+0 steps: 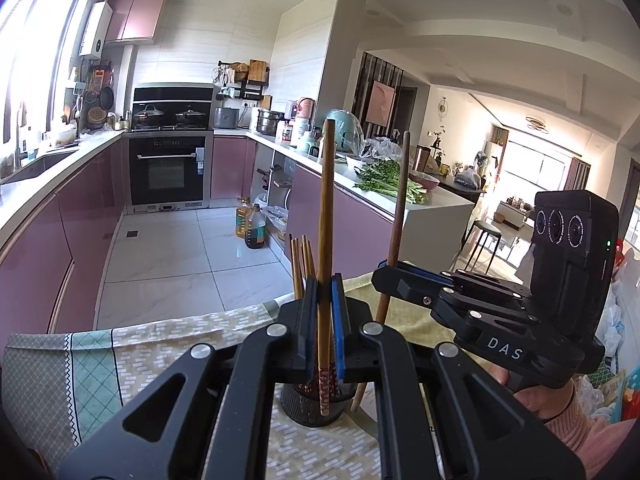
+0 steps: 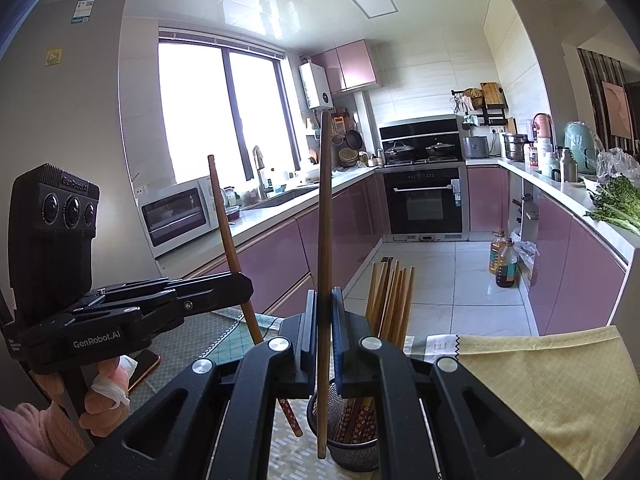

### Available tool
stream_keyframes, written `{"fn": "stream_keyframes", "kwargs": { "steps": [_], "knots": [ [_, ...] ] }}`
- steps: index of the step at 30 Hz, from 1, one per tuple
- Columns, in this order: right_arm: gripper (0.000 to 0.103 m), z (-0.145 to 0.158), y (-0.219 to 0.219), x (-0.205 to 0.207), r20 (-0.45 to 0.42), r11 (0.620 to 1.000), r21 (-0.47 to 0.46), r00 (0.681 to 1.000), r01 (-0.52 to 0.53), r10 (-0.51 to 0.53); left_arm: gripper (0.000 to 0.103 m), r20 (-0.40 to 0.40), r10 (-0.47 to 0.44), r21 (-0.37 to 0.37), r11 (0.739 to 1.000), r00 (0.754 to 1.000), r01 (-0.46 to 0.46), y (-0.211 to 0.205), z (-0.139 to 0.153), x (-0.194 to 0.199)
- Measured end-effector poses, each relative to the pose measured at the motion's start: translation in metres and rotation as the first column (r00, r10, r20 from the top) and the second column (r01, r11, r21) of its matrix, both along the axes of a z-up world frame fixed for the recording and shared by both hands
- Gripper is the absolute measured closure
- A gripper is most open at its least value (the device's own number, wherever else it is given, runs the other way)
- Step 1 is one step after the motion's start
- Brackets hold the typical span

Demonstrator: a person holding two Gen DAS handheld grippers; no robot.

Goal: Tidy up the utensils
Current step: 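Lower the chopsticks into the mesh cup while both grippers keep holding them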

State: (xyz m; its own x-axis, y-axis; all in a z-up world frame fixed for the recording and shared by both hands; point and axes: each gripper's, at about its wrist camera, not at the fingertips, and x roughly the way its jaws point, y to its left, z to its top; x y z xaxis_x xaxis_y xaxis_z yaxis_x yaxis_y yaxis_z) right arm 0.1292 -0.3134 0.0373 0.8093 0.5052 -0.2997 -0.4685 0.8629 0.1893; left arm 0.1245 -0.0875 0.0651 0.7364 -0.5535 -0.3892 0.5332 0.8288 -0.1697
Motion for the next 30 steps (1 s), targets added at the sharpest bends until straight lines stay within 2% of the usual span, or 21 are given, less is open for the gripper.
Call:
{"fn": "stream_keyframes", "kwargs": {
  "steps": [15, 30],
  "knots": [
    [0.097, 0.003, 0.007, 0.012, 0.013, 1.000, 0.001, 0.999, 0.030, -0.030, 0.095, 0.025, 0.005, -0.005, 1.000, 1.000, -0.005, -0.004, 0.002, 0.005],
    [0.097, -0.005, 0.017, 0.015, 0.007, 0.998, -0.019, 0.998, 0.061, -0.061, 0.095, -0.002, 0.009, 0.011, 1.000, 1.000, -0.009, -0.014, 0.000, 0.009]
  ]
}}
